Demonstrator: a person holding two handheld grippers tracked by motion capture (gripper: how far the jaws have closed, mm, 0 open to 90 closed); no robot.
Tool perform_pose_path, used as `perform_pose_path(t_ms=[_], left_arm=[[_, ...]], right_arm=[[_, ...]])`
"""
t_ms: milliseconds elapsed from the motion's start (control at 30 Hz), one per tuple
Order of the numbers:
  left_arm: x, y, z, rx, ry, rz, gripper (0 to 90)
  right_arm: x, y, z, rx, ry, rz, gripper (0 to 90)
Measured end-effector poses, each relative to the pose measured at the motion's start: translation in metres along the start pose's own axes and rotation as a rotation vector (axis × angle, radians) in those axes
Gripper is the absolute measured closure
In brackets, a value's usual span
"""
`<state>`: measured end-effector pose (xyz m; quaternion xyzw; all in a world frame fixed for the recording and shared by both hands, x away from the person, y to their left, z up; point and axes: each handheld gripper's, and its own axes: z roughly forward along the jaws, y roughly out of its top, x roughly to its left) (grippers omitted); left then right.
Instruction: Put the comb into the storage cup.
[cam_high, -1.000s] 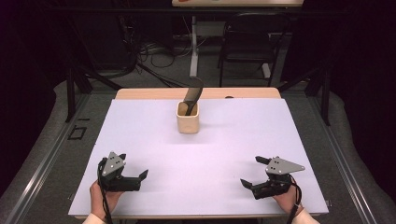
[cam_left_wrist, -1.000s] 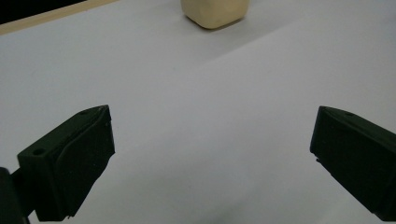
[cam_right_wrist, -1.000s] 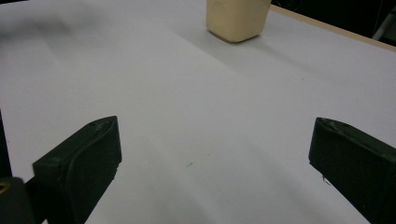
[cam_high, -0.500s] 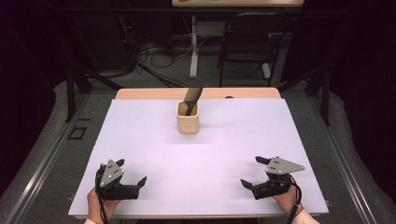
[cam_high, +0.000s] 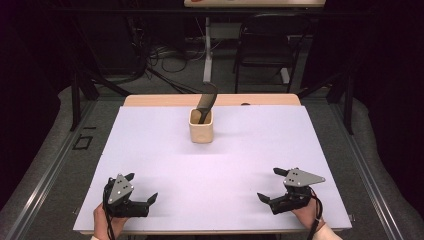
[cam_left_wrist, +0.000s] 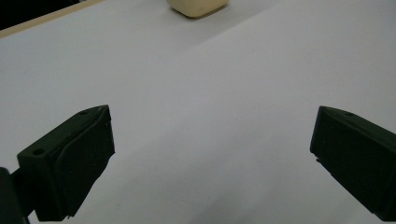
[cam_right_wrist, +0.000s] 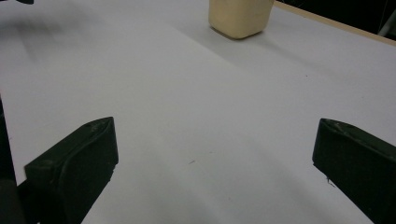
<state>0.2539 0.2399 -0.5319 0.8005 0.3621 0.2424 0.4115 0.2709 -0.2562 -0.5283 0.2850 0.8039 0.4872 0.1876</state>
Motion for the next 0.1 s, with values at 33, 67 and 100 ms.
perform_pose_path(t_ms=[33, 67, 100], left_arm=[[0.0, 0.0001, 0.0001, 0.0, 0.001, 0.0, 0.0], [-0.0002, 0.0, 0.0004, 0.001, -0.002, -0.008, 0.0], [0.0002, 0.0, 0.0007, 0.004, -0.003, -0.008, 0.0]], right_arm=[[0.0, 0.0, -0.0007, -0.002, 0.0, 0.001, 0.0], [0.0, 0.0, -0.001, -0.008, -0.002, 0.0, 0.0], [0.0001, 0.0, -0.0014, -0.009, -0.001, 0.001, 0.0]])
